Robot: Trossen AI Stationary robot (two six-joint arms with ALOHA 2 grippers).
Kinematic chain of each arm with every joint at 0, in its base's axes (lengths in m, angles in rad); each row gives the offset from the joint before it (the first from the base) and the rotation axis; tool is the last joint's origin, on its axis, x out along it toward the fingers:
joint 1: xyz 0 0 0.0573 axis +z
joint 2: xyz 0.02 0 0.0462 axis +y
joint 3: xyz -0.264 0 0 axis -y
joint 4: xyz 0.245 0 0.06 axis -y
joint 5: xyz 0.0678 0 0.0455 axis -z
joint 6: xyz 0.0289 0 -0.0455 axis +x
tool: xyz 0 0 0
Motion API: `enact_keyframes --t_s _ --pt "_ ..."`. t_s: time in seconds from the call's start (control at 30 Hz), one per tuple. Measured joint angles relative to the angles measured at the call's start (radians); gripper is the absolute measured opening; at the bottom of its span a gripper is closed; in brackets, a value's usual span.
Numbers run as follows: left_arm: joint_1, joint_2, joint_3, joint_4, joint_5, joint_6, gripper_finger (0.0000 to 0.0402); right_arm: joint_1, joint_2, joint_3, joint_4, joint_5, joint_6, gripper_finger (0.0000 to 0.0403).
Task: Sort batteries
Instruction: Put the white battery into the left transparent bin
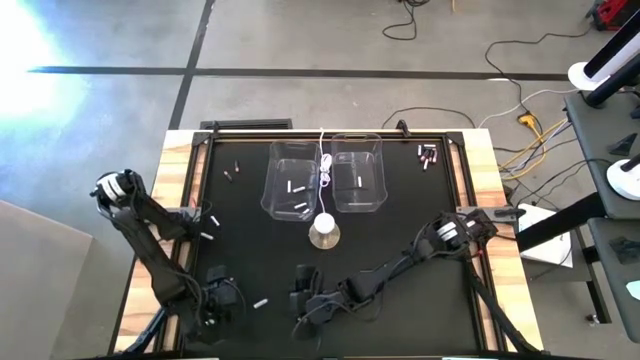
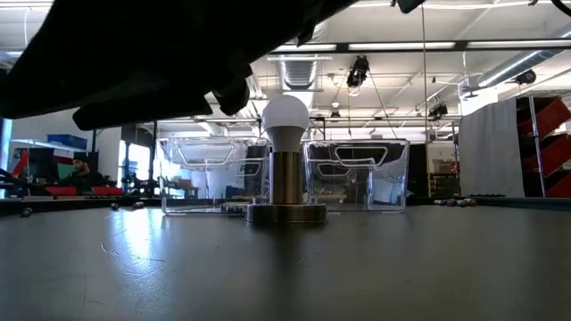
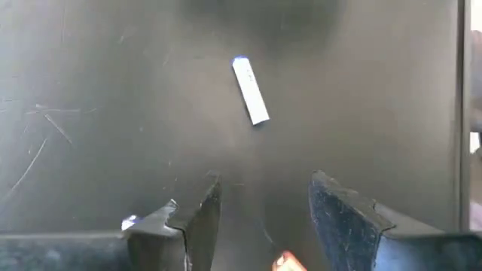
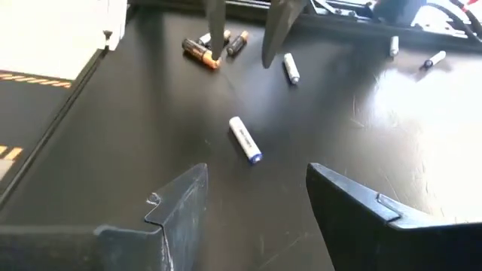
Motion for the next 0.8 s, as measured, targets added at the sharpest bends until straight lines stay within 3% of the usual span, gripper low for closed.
enact_keyframes --t_s 0.27,0.43,0.8 --pt "0.0 0.099 0.01 0.004 -0.008 -0.032 0.0178 -0.02 0.0 -0.038 0.099 -0.008 -0.005 0.0219" --pt "0.0 0.096 0.009 -0.005 0.016 -0.043 0.0178 -0.056 0.049 -0.036 0.192 -0.1 -0.02 0.0219" --pt "0.002 0.09 0.008 0.018 -0.004 -0.049 0.0178 -0.089 0.184 0.105 0.187 -0.195 -0.061 0.0219"
